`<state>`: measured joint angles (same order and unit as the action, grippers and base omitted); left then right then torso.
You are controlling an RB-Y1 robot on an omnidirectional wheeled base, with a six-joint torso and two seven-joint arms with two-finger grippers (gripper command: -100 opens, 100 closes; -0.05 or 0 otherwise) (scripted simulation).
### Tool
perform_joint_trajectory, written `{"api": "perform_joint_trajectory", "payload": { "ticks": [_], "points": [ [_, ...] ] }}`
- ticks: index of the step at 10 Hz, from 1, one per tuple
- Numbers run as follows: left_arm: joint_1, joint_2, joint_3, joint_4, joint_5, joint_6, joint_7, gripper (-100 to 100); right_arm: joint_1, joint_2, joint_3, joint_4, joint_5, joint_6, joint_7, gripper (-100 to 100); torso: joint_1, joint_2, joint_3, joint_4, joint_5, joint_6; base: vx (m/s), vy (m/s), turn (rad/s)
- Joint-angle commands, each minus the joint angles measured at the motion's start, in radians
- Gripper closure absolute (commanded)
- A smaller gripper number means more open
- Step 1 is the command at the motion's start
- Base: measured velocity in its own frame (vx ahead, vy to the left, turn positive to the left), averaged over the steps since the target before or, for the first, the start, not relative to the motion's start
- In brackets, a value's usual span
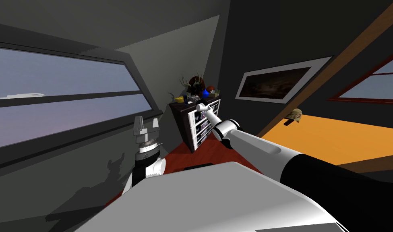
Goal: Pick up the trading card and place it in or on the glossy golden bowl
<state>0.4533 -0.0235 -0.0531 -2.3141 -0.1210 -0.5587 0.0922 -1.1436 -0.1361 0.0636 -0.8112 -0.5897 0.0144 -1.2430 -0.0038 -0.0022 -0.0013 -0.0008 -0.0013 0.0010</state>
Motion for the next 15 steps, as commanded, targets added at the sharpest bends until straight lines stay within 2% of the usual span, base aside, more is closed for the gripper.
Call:
{"api": "perform_joint_trajectory", "payload": {
  "ticks": [1,2,3,5,6,7,8,10,12,14,15],
  "points": [
    [0.000,0.000,0.000,0.000,0.000,0.000,0.000,0,-0.035,0.005,-0.004,0.024,-0.007,0.020,-0.013,-100,0.000,0.000,0.000,0.000,0.000,0.000,0.011,-0.074,0.088],
    [0.000,0.000,0.000,0.000,0.000,0.000,0.000,0,-0.073,0.013,-0.001,0.066,-0.021,0.044,-0.037,-100,0.000,0.000,0.000,0.000,0.000,0.001,0.003,-0.088,0.154],
    [0.000,0.000,0.000,0.000,0.000,0.000,0.000,0,-0.077,0.013,-0.001,0.066,-0.021,0.044,-0.037,-100,0.000,0.000,0.000,0.000,0.000,0.000,-0.001,-0.081,0.078],
    [0.000,0.000,0.000,0.000,0.000,0.000,0.000,0,-0.144,0.028,0.003,0.133,-0.046,0.088,-0.074,-100,0.000,0.000,0.000,0.000,0.000,0.000,0.007,-0.096,0.162],
    [0.000,0.000,0.000,0.000,0.000,0.000,0.000,0,-0.150,0.028,0.003,0.140,-0.046,0.088,-0.074,-100,-0.001,0.000,0.000,0.000,0.000,0.000,0.025,-0.092,0.080],
    [0.000,0.000,0.000,0.000,0.000,0.000,0.000,0,-0.180,0.035,0.005,0.170,-0.057,0.107,-0.087,-100,-0.001,-0.001,-0.001,0.000,0.000,0.001,0.029,-0.090,0.108],
    [0.000,0.000,0.000,0.000,0.000,0.000,0.000,0,-0.180,0.035,0.005,0.172,-0.057,0.107,-0.087,-100,-0.001,-0.001,-0.001,0.000,0.000,0.000,0.025,-0.065,0.073],
    [0.000,0.000,0.000,0.000,0.000,0.000,0.000,0,-0.226,0.051,0.007,0.223,-0.073,0.139,-0.106,-100,0.001,-0.002,-0.001,-0.001,0.000,0.001,0.034,-0.083,0.107],
    [0.000,0.000,0.000,0.000,0.000,0.000,0.000,0,-0.226,0.051,0.007,0.223,-0.073,0.139,-0.106,-100,0.001,-0.002,-0.001,-0.001,0.000,0.001,0.026,-0.046,0.034],
    [0.000,0.000,0.000,0.000,0.000,0.000,0.000,0,-0.262,0.074,0.008,0.267,-0.086,0.167,-0.118,-100,0.003,-0.002,-0.001,-0.001,0.001,0.001,0.037,-0.047,0.106],
    [0.000,0.000,0.000,0.000,0.000,0.000,0.000,0,-0.262,0.074,0.008,0.267,-0.086,0.167,-0.118,-100,0.002,-0.003,-0.002,-0.001,0.000,0.000,0.049,-0.062,0.060]
  ]
}}
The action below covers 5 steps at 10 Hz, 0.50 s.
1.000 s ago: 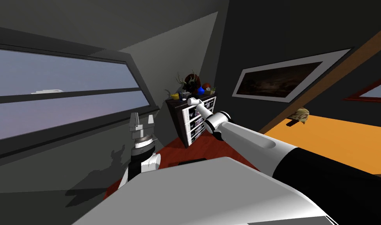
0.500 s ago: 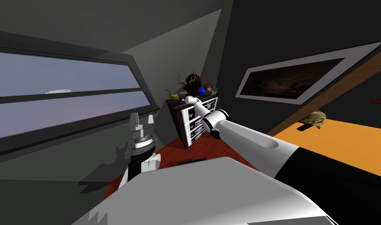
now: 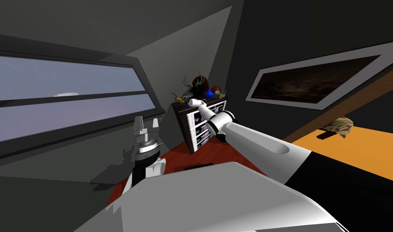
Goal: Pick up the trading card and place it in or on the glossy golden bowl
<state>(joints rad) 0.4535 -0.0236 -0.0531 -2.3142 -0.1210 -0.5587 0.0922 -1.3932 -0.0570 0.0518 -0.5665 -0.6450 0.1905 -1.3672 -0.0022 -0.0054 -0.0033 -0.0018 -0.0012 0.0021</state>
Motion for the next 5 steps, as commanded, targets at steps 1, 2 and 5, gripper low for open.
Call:
{"api": "perform_joint_trajectory", "payload": {
  "ticks": [1,2,5],
  "points": [
    [0.000,0.000,0.000,0.000,0.000,0.000,0.000,0,-0.012,-0.005,0.020,0.022,-0.031,-0.009,0.006,-100,0.000,0.000,0.000,0.000,0.000,0.000,0.026,-0.037,-0.015],
    [0.000,0.000,0.000,0.000,0.000,0.000,0.000,0,-0.008,-0.002,0.011,0.013,-0.017,-0.003,0.002,-100,0.001,0.001,0.000,0.000,0.000,0.000,0.008,-0.013,-0.004],
    [0.000,0.000,0.000,0.000,0.000,0.000,0.000,0,-0.029,-0.015,0.007,0.037,-0.017,-0.006,-0.001,-100,0.005,0.000,0.000,0.000,0.001,-0.001,0.029,0.013,0.073]
  ]
}}
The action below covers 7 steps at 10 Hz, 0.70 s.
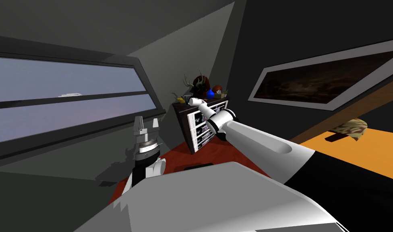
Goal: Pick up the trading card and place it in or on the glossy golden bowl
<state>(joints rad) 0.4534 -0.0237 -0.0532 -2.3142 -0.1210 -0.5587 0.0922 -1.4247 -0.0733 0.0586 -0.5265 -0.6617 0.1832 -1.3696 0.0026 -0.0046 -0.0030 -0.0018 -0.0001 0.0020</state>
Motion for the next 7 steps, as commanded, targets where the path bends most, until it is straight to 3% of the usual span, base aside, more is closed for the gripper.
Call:
{"api": "perform_joint_trajectory", "payload": {
  "ticks": [1,5,6,7],
  "points": [
    [0.000,0.000,0.000,0.000,0.000,0.000,0.000,0,0.000,0.000,0.000,0.000,0.000,0.000,0.000,100,0.000,0.000,0.000,0.000,0.000,0.000,0.000,0.000,0.000],
    [0.000,0.000,0.000,0.000,0.000,0.000,0.000,0,0.000,0.000,0.001,-0.001,0.001,0.000,0.001,100,-0.001,0.002,0.001,0.000,-0.001,0.000,0.000,0.000,0.000],
    [0.000,0.000,0.000,0.000,0.000,0.000,0.000,0,0.000,0.000,0.001,0.000,0.001,0.000,0.001,0,-0.001,0.002,0.001,0.000,-0.001,0.000,0.000,0.000,0.000],
    [0.000,0.000,0.000,0.000,0.000,0.000,0.000,0,0.000,0.000,0.001,0.000,0.001,0.000,0.001,100,-0.001,0.002,0.001,0.000,-0.001,0.000,0.000,0.000,0.000]
  ]
}}
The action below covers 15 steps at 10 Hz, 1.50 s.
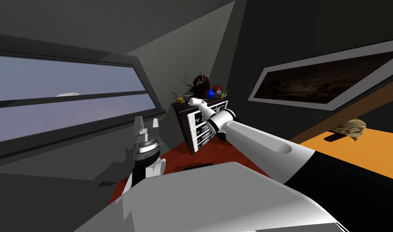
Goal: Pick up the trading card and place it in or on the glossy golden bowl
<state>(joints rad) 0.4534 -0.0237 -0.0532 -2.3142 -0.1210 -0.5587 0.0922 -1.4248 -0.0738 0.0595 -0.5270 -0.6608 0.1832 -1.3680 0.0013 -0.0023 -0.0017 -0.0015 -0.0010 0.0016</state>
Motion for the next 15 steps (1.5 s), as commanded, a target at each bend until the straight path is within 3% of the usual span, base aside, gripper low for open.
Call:
{"api": "perform_joint_trajectory", "payload": {
  "ticks": [1,2,3,5,6,9,11,12,14,15],
  "points": [
    [0.000,0.000,0.000,0.000,0.000,0.000,0.000,0,0.000,0.000,0.000,0.000,0.000,0.000,0.000,0,0.000,0.000,0.000,0.000,0.000,0.000,0.000,0.000,0.000],
    [0.000,0.000,0.000,0.000,0.000,0.000,0.000,0,-0.014,-0.035,-0.010,0.000,0.002,0.005,0.008,100,0.000,0.000,0.000,0.000,0.000,0.000,-0.011,0.024,0.117],
    [0.000,0.000,0.000,0.000,0.000,0.000,0.000,0,-0.014,-0.035,0.009,0.027,-0.065,0.005,0.008,100,0.001,0.000,0.000,0.001,0.000,0.000,-0.008,0.025,0.055],
    [0.000,0.000,0.000,0.000,0.000,0.000,0.000,0,-0.014,-0.035,-0.010,0.000,0.002,0.005,0.008,100,0.001,0.001,0.001,0.001,0.000,0.001,-0.003,0.010,-0.003],
    [0.000,0.000,0.000,0.000,0.000,0.000,0.000,0,-0.014,-0.035,-0.010,0.000,0.000,0.005,0.008,100,0.000,0.001,0.001,0.001,0.000,0.000,0.000,0.000,0.000],
    [0.000,0.000,0.000,0.000,0.000,0.000,0.000,0,-0.045,-0.106,-0.030,0.001,0.005,0.019,0.021,100,0.002,0.001,0.001,0.002,0.000,0.000,-0.004,0.036,0.120],
    [0.000,0.000,0.000,0.000,0.000,0.000,0.000,0,-0.045,-0.106,-0.030,0.001,0.005,0.019,0.021,100,0.002,0.002,0.002,0.002,0.000,0.001,0.007,0.024,0.005],
    [0.000,0.000,0.000,0.000,0.000,0.000,0.000,0,-0.064,-0.147,-0.041,0.002,0.006,0.028,0.027,100,0.000,0.001,0.001,0.001,0.000,0.001,0.005,0.031,0.148],
    [0.000,0.000,0.000,0.000,0.000,0.000,0.000,0,-0.064,-0.147,-0.041,0.002,-0.039,0.028,0.027,100,0.001,0.001,0.001,0.002,0.000,0.001,0.008,0.022,0.034],
    [0.000,0.000,0.000,0.000,0.000,0.000,0.000,0,-0.064,-0.147,-0.041,0.002,-0.026,0.028,0.027,100,0.001,0.001,0.001,0.001,0.000,0.000,0.001,0.006,-0.004]
  ]
}}
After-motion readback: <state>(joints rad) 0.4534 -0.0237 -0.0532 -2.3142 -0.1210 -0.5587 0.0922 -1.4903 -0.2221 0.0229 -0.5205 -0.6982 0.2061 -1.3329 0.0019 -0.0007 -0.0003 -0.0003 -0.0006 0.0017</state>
